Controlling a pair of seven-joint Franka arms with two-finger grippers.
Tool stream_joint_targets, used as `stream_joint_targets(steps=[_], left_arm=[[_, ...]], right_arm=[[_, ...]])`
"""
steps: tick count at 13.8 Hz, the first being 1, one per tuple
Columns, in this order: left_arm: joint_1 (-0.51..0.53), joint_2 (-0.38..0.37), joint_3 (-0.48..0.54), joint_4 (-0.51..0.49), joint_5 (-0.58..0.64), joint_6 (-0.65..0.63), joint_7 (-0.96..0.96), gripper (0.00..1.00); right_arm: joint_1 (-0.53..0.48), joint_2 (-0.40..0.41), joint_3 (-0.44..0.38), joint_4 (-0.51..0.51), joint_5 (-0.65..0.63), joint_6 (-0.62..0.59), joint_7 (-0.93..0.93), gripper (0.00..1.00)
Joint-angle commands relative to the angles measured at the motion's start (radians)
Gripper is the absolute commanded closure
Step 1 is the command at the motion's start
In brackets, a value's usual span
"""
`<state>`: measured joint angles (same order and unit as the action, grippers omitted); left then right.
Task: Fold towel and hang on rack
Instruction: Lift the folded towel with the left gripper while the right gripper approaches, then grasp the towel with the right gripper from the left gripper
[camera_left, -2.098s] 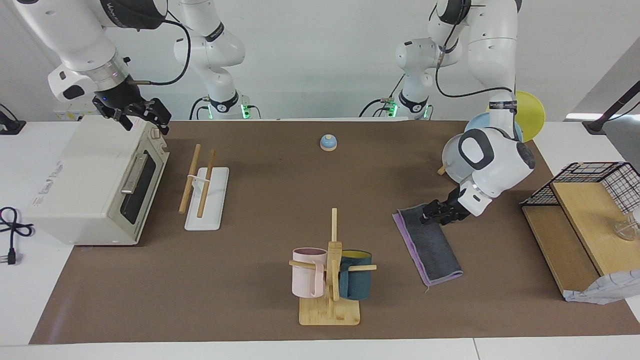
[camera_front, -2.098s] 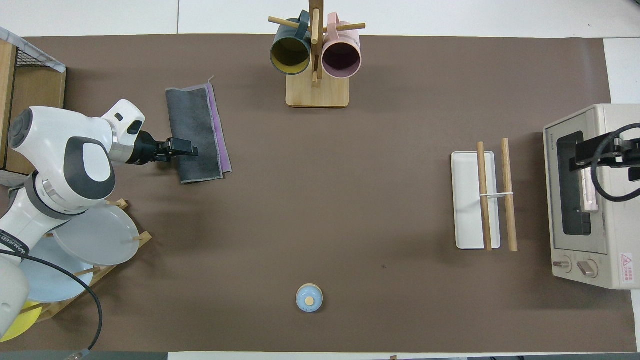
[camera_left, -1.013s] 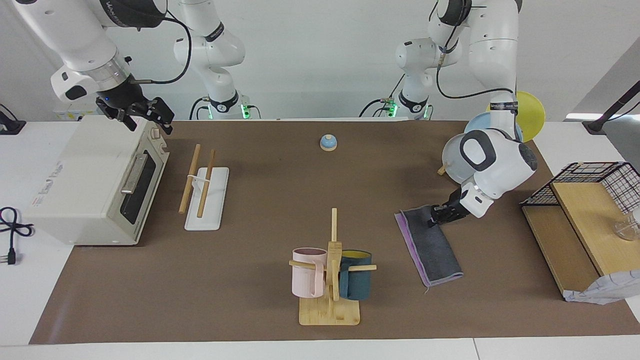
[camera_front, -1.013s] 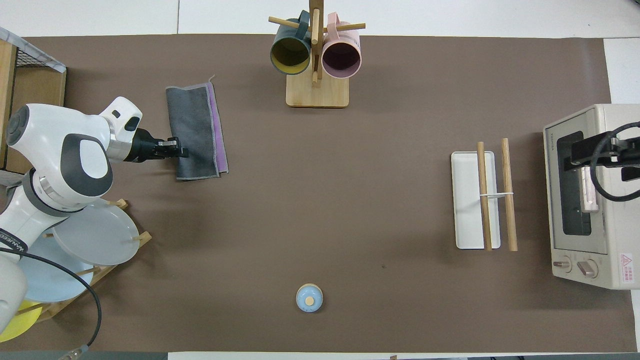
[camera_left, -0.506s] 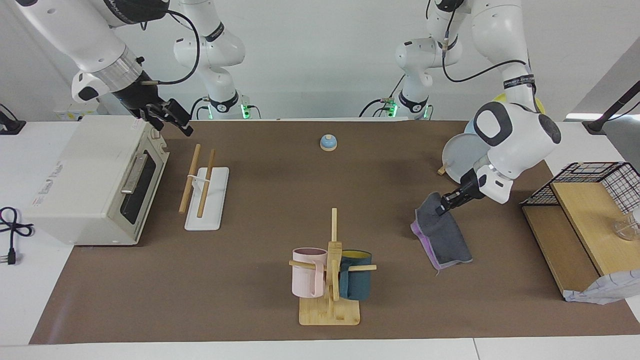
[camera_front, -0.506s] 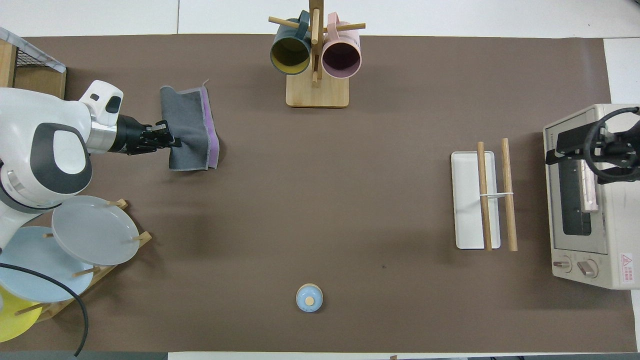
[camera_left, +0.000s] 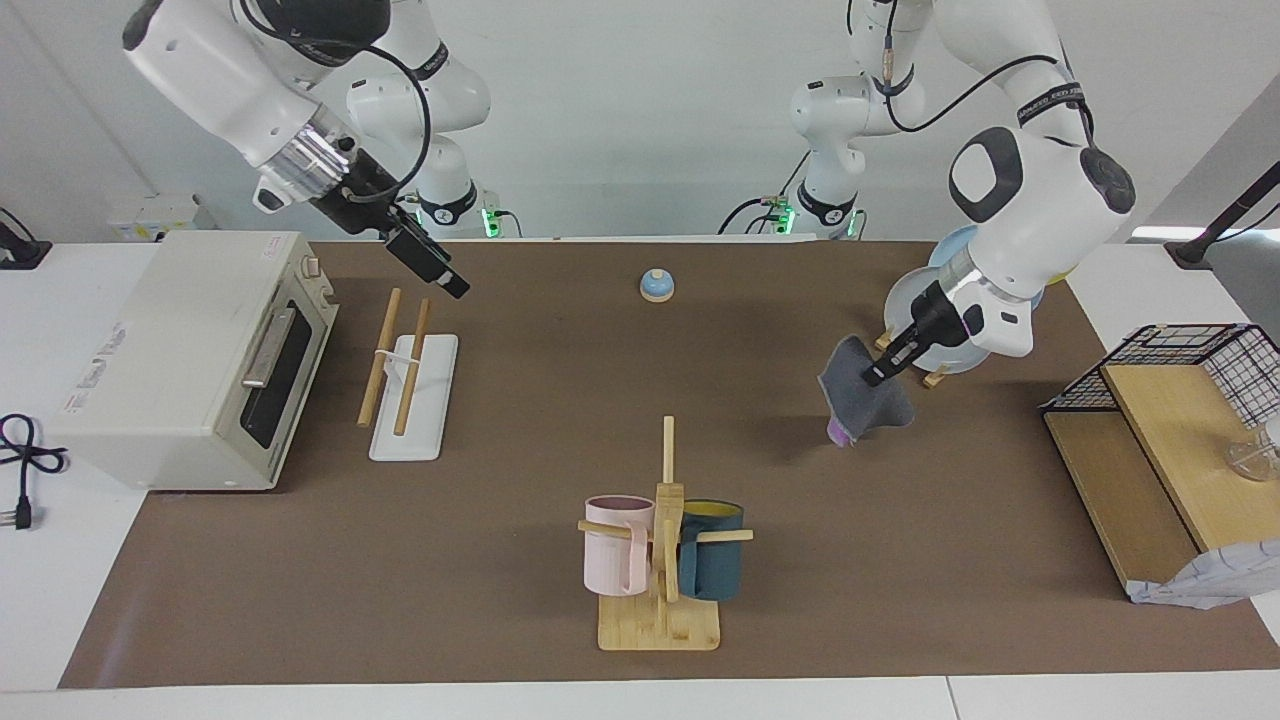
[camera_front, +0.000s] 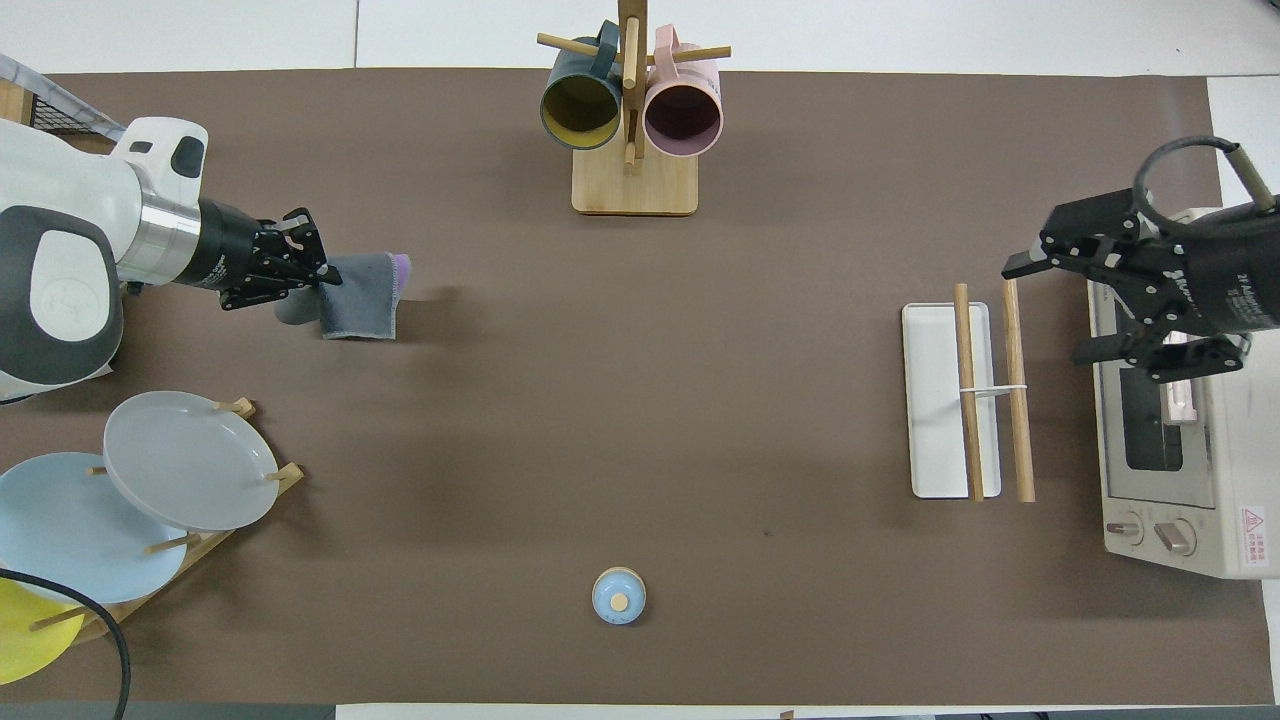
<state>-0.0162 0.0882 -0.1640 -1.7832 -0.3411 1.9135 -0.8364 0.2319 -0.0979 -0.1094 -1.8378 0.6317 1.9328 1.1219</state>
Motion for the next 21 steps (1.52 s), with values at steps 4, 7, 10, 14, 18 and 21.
stream_joint_targets(steps=[4, 7, 10, 14, 18, 21], left_arm=[[-0.056, -0.120, -0.058, 0.007, 0.005, -0.050, -0.618, 1.00], [-0.057, -0.165, -0.098, 0.004, -0.038, -0.045, -0.889, 1.00], [-0.085, -0.188, -0.135, -0.010, -0.045, -0.025, -1.160, 1.00], [-0.137, -0.202, -0.135, -0.042, -0.064, 0.045, -1.310, 1.00], [-0.142, -0.209, -0.135, -0.061, -0.064, 0.061, -1.328, 1.00], [-0.142, -0.209, -0.135, -0.061, -0.064, 0.072, -1.342, 1.00]], right_arm=[[0.251, -0.045, 0.001, -0.130, 0.097, 0.360, 0.404, 0.00], [0.346, 0.001, 0.001, -0.138, 0.120, 0.474, 0.481, 0.00], [0.458, 0.078, 0.001, -0.132, 0.200, 0.609, 0.526, 0.00], [0.518, 0.165, 0.001, -0.080, 0.200, 0.695, 0.538, 0.00], [0.518, 0.182, 0.001, -0.072, 0.198, 0.696, 0.518, 0.00], [0.517, 0.202, 0.001, -0.057, 0.198, 0.698, 0.464, 0.00]])
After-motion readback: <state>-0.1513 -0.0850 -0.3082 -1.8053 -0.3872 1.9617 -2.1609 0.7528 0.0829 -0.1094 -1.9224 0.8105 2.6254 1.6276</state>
